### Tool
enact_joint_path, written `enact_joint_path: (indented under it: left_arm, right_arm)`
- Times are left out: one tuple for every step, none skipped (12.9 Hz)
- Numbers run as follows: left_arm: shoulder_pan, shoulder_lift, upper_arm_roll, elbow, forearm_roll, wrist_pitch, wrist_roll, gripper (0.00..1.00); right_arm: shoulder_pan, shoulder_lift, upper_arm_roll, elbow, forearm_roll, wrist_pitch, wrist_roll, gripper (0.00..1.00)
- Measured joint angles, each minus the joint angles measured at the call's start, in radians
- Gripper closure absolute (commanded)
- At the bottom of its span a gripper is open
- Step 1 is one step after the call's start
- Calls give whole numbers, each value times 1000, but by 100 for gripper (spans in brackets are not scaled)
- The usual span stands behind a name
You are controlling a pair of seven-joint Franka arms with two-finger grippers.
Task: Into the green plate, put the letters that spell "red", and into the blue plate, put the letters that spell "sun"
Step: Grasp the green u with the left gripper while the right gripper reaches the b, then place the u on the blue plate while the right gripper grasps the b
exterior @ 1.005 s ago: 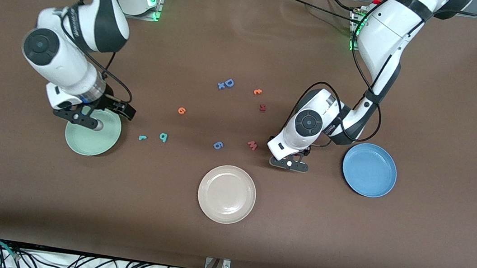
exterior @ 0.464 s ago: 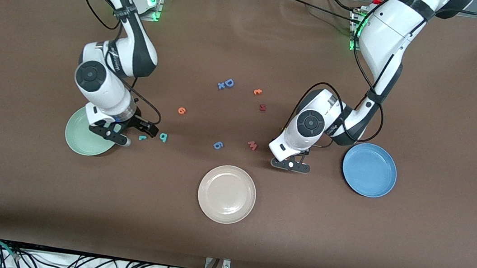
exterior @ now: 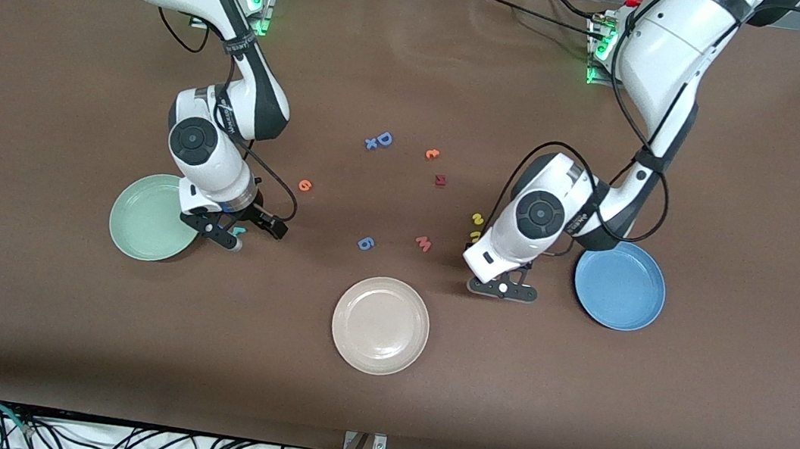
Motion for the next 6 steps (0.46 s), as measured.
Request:
enact_joint_path:
  left_arm:
    - [9, -7, 1, 6, 0, -18, 24, 100]
    - [20, -13, 3, 7, 0, -33, 57, 100]
    - [36, -18, 4, 7, 0, -51, 97, 100]
    - [59, -20, 5, 8, 0, -69, 146, 100]
    - [86, -24, 6, 9, 0, -84, 201, 100]
    - [120, -28, 7, 9, 0, -95, 263, 100]
  right_arm:
    - [6, 13, 0, 0, 0, 10, 12, 0]
    - [11, 25, 0, 0, 0, 19, 20, 0]
    - [13, 36, 0, 1, 0, 26, 23, 0]
    - [15, 43, 0, 2, 0, 28, 23, 1]
    - [17, 49, 0, 4, 0, 28, 23, 3]
    - [19, 54, 0, 4, 0, 29, 24, 9]
